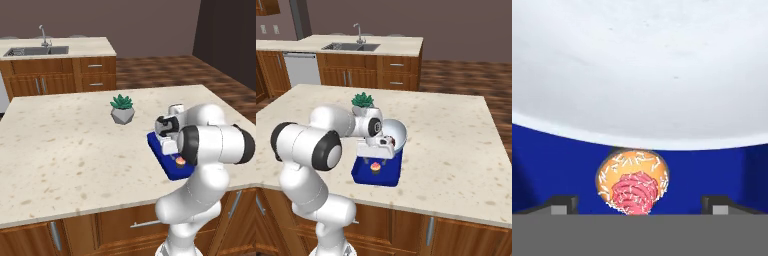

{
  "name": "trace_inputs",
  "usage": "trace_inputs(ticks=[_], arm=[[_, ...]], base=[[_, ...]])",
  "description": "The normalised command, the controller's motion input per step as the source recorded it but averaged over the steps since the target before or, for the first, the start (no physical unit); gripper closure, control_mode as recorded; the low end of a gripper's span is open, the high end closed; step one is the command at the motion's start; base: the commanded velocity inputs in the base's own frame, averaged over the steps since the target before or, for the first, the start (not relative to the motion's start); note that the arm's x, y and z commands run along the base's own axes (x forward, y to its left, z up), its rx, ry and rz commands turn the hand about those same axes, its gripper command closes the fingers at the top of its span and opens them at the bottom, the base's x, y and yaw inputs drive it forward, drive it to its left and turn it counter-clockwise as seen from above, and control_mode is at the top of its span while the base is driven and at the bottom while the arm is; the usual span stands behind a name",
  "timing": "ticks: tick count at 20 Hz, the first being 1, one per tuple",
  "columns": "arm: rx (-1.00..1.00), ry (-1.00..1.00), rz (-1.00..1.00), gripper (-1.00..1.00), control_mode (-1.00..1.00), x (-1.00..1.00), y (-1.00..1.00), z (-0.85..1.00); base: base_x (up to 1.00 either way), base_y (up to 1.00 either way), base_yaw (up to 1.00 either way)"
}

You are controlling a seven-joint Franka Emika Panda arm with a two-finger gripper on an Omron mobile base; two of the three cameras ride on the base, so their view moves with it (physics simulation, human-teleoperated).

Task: Place the bowl with cake and the cupcake onto the tray.

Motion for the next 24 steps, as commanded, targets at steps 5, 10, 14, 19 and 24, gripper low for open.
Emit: trace_inputs(ticks=[5, 10, 14, 19, 24], arm=[[0.01, 0.07, -0.01, -1.00, -1.00, 0.12, 0.14, 0.58], [0.02, 0.00, 0.00, -1.00, -1.00, 0.09, 0.52, 0.58], [0.07, -0.06, -0.03, -1.00, -1.00, 0.02, 0.80, 0.22], [0.10, -0.15, -0.06, -1.00, -1.00, -0.28, 0.75, 0.17], [0.01, -0.04, -0.04, -1.00, -1.00, -0.41, 0.90, -0.03]], base=[[0.00, 0.00, 0.00], [0.00, 0.00, 0.00], [0.00, 0.00, 0.00], [0.00, 0.00, 0.00], [0.00, 0.00, 0.00]])
